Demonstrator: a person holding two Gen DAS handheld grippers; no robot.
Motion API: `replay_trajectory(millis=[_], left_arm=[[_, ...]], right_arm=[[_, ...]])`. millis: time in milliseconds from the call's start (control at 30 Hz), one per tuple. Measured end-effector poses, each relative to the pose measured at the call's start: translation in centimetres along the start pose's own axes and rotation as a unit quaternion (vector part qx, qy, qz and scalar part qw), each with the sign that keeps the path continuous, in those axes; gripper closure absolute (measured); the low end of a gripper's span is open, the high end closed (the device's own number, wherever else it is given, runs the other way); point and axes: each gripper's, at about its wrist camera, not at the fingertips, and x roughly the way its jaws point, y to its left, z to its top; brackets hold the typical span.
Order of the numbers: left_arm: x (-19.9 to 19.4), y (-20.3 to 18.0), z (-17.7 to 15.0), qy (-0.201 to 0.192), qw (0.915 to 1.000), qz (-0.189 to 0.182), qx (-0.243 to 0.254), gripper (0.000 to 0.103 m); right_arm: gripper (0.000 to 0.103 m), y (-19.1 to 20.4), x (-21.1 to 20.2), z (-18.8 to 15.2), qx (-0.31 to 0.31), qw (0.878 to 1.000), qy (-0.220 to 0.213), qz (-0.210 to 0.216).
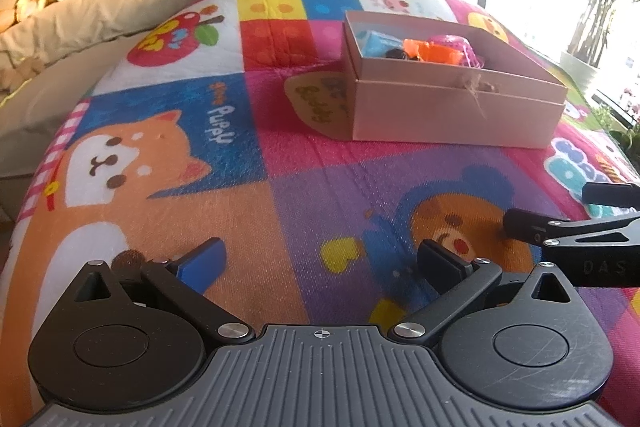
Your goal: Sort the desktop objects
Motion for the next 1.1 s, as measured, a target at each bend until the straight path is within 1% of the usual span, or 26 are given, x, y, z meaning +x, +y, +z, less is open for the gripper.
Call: replay_trajectory(millis=[567,733,1100], left_arm=[[-0.14,-0.07,0.05,0.003,1.0000,0.001,-0.001,0.000],[-0.13,0.10,0.00,0.002,1.0000,-0.006,0.004,0.000],[-0.13,0.11,-0.01,0.002,1.0000,-0.006,0.005,0.000]], right_arm=[[0.000,-0.04,0.01,0.01,0.000,1.000,0.000,0.000],[0.000,-0.03,-0.01,0.00,0.000,1.000,0.000,0.000],[0.000,-0.03,-0.01,0.00,0.000,1.000,0.000,0.000]])
